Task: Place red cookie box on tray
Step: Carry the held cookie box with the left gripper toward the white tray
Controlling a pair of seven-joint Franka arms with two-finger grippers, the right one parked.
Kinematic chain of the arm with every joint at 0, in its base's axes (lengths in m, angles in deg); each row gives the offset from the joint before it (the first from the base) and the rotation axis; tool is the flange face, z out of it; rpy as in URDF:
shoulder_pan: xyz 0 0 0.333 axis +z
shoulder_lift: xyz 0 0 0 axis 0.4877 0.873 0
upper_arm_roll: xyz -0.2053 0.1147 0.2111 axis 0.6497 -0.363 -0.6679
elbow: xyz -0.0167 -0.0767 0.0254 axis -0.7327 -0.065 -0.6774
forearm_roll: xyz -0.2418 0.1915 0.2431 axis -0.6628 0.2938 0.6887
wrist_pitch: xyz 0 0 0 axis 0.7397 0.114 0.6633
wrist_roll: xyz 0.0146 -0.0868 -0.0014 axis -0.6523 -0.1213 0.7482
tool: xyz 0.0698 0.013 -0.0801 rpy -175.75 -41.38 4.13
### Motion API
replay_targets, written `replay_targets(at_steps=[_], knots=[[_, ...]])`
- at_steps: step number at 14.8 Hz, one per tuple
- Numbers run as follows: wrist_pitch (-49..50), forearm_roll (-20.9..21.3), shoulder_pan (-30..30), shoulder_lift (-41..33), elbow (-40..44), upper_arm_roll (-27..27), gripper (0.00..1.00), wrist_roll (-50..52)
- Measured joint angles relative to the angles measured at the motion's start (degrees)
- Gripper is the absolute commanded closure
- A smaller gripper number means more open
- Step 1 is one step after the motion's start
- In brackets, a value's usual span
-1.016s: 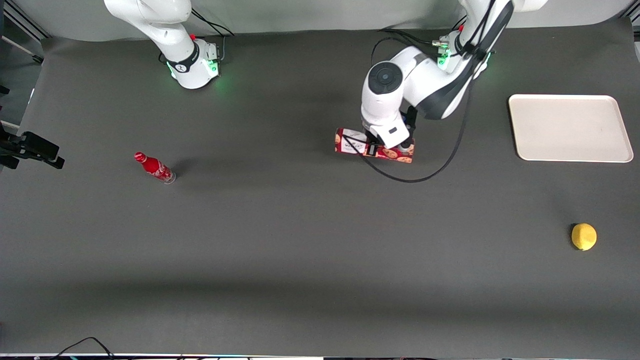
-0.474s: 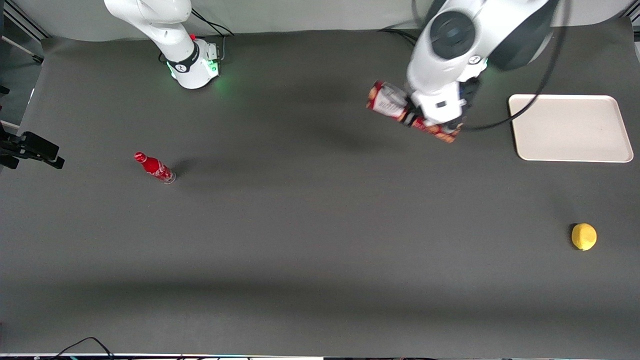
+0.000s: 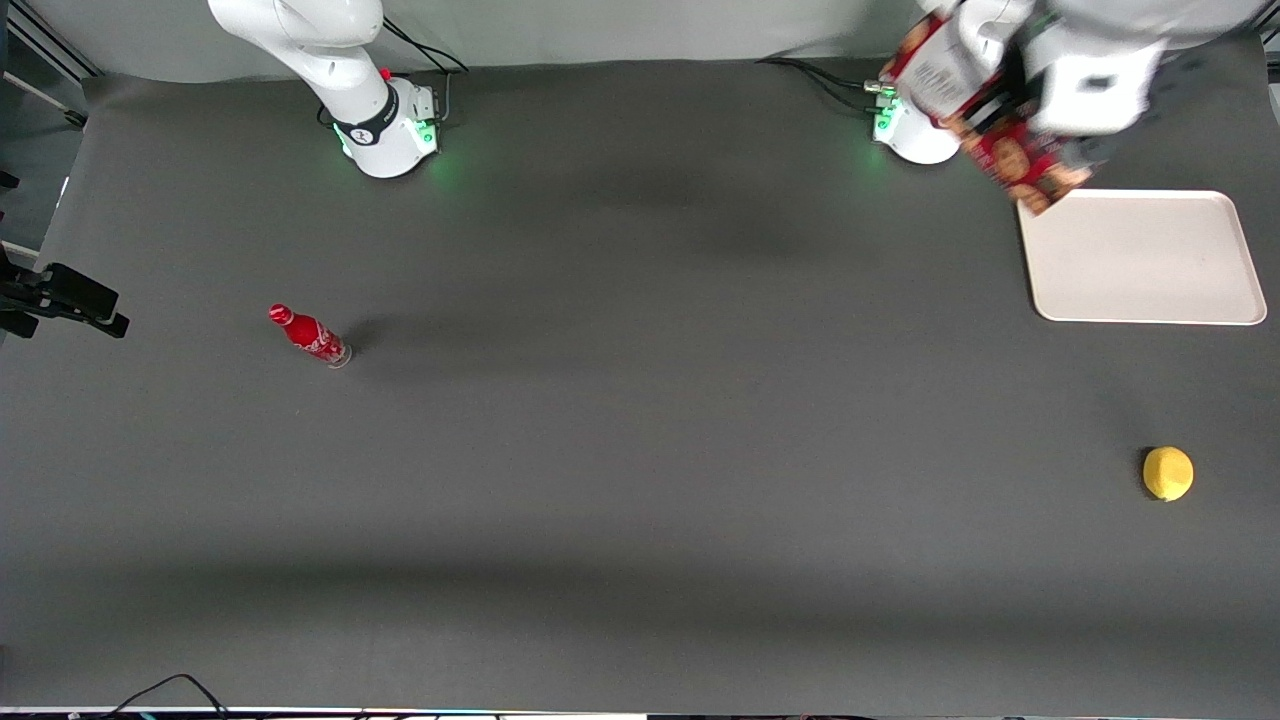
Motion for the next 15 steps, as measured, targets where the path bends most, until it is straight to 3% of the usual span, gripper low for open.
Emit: replay_targets(at_steps=[7, 12, 15], knots=[[4.51, 15.15, 0.34, -4.45, 0.93, -20.59, 1.0, -39.35], [-3.74, 23.24, 1.71, -3.39, 0.65, -36.29, 1.0, -64.58], [-12.51, 24.56, 2.32, -0.74, -1.09, -46.26, 1.0, -76.28]])
